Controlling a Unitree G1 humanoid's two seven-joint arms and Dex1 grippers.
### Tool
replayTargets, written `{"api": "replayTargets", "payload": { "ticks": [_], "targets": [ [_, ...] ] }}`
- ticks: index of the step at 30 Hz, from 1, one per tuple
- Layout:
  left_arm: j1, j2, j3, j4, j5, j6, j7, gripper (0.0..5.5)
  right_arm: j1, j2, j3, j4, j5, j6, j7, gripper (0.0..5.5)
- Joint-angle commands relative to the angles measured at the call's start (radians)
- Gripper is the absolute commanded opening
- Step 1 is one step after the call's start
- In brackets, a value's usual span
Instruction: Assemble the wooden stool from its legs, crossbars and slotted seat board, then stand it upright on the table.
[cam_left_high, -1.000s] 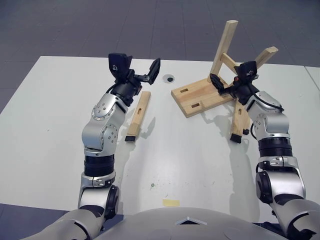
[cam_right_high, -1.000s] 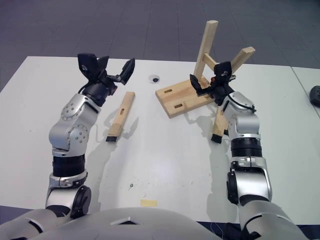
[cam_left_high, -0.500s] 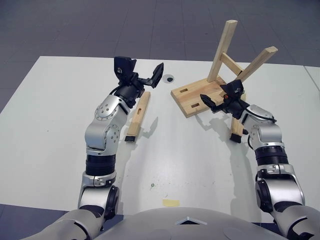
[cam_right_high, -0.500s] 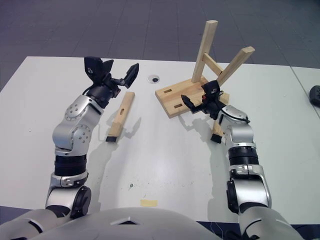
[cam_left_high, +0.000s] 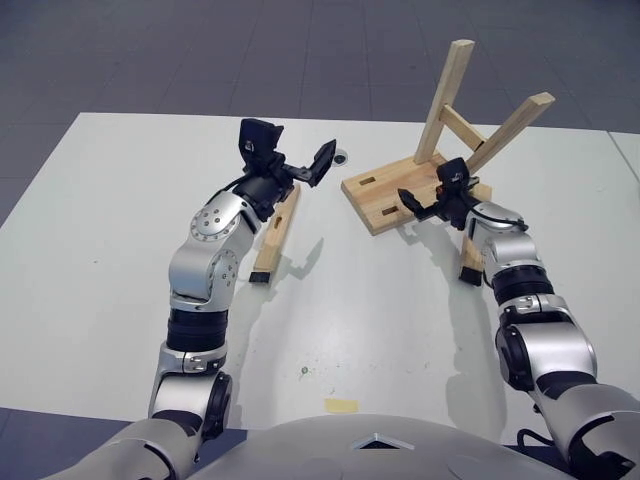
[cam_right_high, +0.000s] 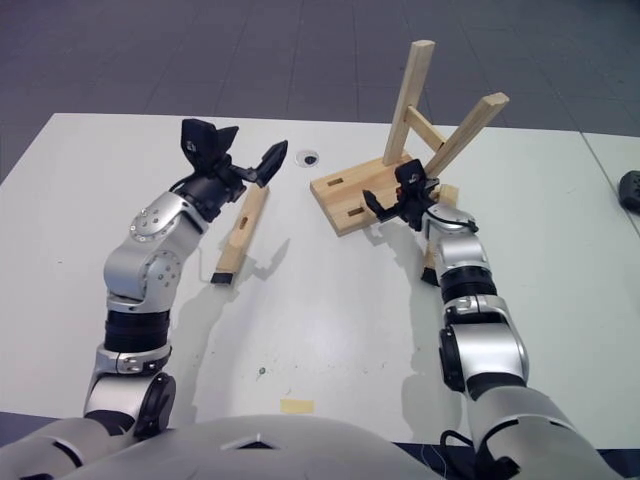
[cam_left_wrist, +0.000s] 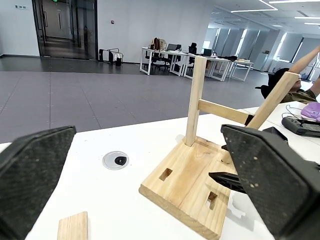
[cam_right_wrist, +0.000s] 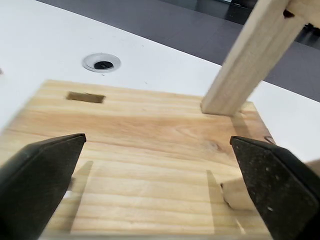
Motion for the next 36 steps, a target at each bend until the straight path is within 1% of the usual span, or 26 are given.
{"api": "replayTargets", "payload": {
  "ticks": [1, 3, 4, 7, 9, 14, 17, 18, 20, 22, 25, 29, 33, 36],
  "targets": [
    [-0.037, 0.046, -0.004, 0.002, -0.009, 0.052, -0.045, 5.40, -0.022, 0.006, 0.007, 0.124, -0.055, 0.003, -0.084, 5.38],
    [-0.051, 0.072, -0.003, 0.019, -0.010, 0.062, -0.077, 5.40, 0.003, 0.007, 0.026, 0.150, -0.070, 0.022, -0.065, 5.38],
    [-0.050, 0.078, 0.001, 0.016, -0.010, 0.069, -0.081, 5.40, 0.031, -0.001, 0.057, 0.143, -0.088, 0.025, -0.010, 5.38],
    [-0.047, 0.095, 0.022, 0.013, -0.012, 0.077, -0.081, 5.40, 0.150, -0.029, 0.141, 0.026, -0.112, 0.045, 0.152, 5.38],
    [-0.053, 0.107, 0.036, 0.024, -0.010, 0.074, -0.082, 5.40, 0.241, -0.048, 0.158, -0.097, -0.097, 0.073, 0.192, 5.38],
    [-0.088, 0.133, 0.056, 0.063, 0.003, 0.054, -0.086, 5.40, 0.451, -0.108, 0.064, -0.395, -0.008, 0.157, 0.152, 5.38],
    [-0.083, 0.144, 0.061, 0.071, 0.010, 0.044, -0.090, 5.40, 0.574, -0.132, 0.035, -0.593, 0.033, 0.238, 0.151, 5.38],
    [-0.079, 0.144, 0.060, 0.070, 0.012, 0.042, -0.089, 5.40, 0.609, -0.134, 0.031, -0.649, 0.042, 0.257, 0.151, 5.38],
    [-0.076, 0.141, 0.062, 0.068, 0.008, 0.042, -0.089, 5.40, 0.648, -0.109, 0.008, -0.733, 0.078, 0.225, 0.146, 5.38],
    [-0.076, 0.136, 0.059, 0.069, 0.009, 0.038, -0.088, 5.40, 0.634, -0.047, -0.065, -0.766, 0.138, 0.181, 0.088, 5.38],
    [-0.084, 0.121, 0.050, 0.073, 0.005, 0.034, -0.090, 5.40, 0.586, 0.006, -0.132, -0.743, 0.170, 0.133, 0.013, 5.38],
    [-0.095, 0.109, -0.043, 0.110, 0.067, -0.024, -0.119, 5.40, 0.529, 0.058, -0.183, -0.704, 0.159, 0.068, -0.101, 5.38],
    [-0.113, 0.130, -0.043, 0.166, 0.129, -0.084, -0.102, 5.40, 0.424, 0.101, -0.195, -0.617, 0.149, 0.018, -0.174, 5.38],
    [-0.106, 0.125, -0.047, 0.176, 0.138, -0.097, -0.119, 5.40, 0.337, 0.093, -0.247, -0.505, 0.142, -0.036, -0.257, 5.38]
  ]
}}
